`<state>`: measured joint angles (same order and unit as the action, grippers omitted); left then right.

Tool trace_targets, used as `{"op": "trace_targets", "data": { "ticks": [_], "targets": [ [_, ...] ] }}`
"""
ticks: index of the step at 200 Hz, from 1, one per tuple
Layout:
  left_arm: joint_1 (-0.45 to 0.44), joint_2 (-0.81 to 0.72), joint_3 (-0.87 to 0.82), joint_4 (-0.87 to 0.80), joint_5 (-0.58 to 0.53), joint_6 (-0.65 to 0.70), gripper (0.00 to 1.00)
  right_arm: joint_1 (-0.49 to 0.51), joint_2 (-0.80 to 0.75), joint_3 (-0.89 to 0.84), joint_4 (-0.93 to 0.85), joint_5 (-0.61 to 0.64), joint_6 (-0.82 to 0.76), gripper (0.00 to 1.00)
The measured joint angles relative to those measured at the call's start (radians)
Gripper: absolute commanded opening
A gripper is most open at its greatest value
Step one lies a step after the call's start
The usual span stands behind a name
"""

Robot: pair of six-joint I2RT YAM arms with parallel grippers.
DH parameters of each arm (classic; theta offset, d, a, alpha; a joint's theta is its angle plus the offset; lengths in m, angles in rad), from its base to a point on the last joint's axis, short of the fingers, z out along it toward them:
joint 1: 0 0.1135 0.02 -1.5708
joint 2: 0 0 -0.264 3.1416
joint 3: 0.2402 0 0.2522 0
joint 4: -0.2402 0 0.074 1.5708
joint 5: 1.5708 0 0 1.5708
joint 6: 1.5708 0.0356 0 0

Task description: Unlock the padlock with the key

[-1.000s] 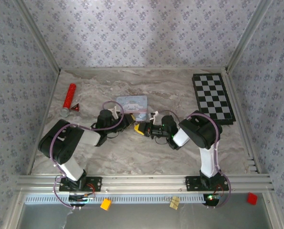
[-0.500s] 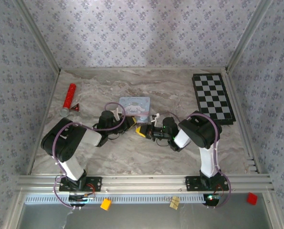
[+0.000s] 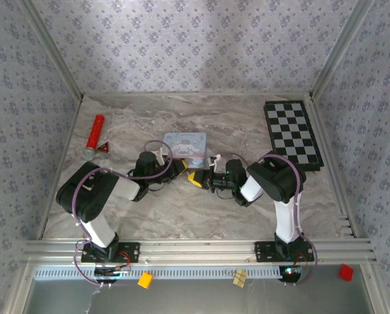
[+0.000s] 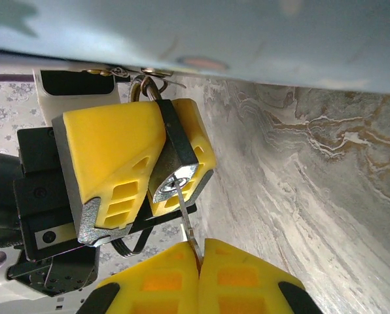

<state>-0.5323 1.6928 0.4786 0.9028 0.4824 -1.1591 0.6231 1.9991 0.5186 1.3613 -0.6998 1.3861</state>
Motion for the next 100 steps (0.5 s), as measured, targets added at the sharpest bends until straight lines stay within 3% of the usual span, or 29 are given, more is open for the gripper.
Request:
{"op": "trace_targets", "data": {
  "ticks": [100],
  "targets": [
    [-0.014,0.014,0.0,0.068,-0.026,0.01,0.04,-0.015,-0.014,0.0,0.004,-0.003,0.037,0.0]
  ]
}}
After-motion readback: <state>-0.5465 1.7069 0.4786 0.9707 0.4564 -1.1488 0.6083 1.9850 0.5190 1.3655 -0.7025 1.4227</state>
